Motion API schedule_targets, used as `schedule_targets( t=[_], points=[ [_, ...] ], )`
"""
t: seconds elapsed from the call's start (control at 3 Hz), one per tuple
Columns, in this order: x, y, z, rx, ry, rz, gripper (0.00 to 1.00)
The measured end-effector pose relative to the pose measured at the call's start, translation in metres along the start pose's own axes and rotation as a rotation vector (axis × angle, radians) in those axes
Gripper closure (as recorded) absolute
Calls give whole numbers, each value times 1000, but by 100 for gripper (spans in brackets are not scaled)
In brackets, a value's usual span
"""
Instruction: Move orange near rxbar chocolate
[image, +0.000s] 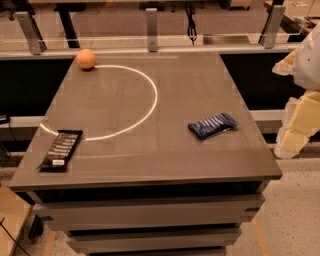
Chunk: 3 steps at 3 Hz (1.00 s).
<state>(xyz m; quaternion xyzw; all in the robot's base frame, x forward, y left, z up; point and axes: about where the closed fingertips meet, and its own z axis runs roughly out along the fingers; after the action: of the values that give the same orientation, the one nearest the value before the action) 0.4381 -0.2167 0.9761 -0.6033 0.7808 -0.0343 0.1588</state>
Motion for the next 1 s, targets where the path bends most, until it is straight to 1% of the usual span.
schedule_targets(
  t=[0.33, 0.67, 1.0],
  points=[
    [0, 0, 0, 0, 0, 0, 0],
    [-8, -3, -3, 17, -47, -18, 0],
    [-29, -11, -7, 31, -178, -55, 0]
  ],
)
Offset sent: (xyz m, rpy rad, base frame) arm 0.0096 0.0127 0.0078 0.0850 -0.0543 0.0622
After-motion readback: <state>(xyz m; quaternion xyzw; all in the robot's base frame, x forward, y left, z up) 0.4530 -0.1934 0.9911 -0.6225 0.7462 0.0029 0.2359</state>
